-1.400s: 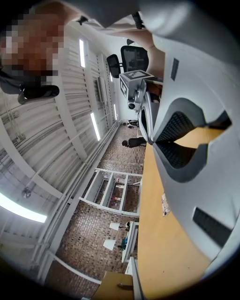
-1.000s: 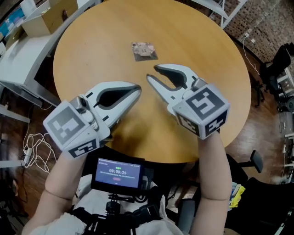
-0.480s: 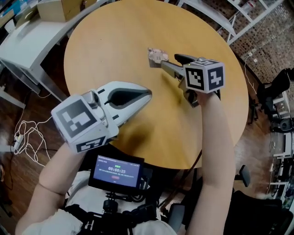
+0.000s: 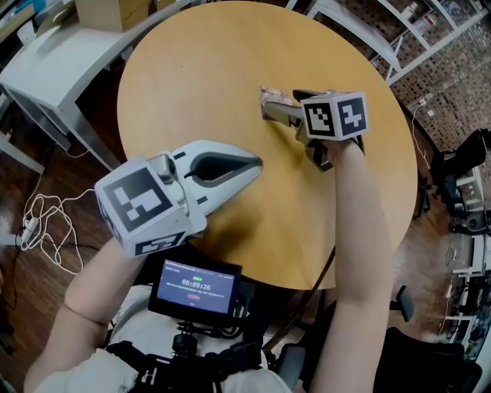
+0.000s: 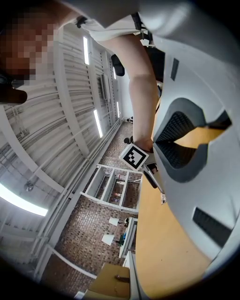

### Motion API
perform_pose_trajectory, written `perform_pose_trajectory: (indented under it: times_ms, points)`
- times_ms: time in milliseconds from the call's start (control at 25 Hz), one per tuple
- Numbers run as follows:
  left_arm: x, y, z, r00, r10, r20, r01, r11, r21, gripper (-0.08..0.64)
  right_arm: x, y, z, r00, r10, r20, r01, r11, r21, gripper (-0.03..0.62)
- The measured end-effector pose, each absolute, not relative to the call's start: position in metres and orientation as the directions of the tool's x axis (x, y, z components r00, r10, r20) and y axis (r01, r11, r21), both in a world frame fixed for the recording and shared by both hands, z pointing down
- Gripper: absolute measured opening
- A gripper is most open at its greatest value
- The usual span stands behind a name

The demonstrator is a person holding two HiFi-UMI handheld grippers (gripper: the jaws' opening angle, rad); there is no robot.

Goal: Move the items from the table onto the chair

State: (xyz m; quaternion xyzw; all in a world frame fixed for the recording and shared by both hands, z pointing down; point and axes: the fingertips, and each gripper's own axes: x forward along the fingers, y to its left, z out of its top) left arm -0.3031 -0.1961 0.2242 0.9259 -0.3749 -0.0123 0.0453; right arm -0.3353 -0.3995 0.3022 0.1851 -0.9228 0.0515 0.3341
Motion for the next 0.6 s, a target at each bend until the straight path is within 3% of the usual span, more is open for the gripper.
perform_pose_trajectory:
  times_ms: [240,440,600]
  points:
    - [-0.308,-0.198,0.223,0.716,-0.698,-0.007,-0.695,-0.714,0.082,0.008,-0.335,-0.408,0.318,-0.682,-0.297,0.668,-0.408,0.913,-0.010,0.360]
    - [-0.311,-0.198,0.223,0.712,-0.702,-0.006,-0.698,-0.709,0.098,0.008,-0.336,-0.404,0.318,-0.685,-0.279,0.673,-0.389,0.921,-0.013,0.317]
    - [-0.310,-0.197,0.223,0.715,-0.700,-0.006,-0.696,-0.712,0.096,0.008,-0.331,-0.405,0.317,-0.671,-0.299,0.678,-0.402,0.915,0.005,0.173]
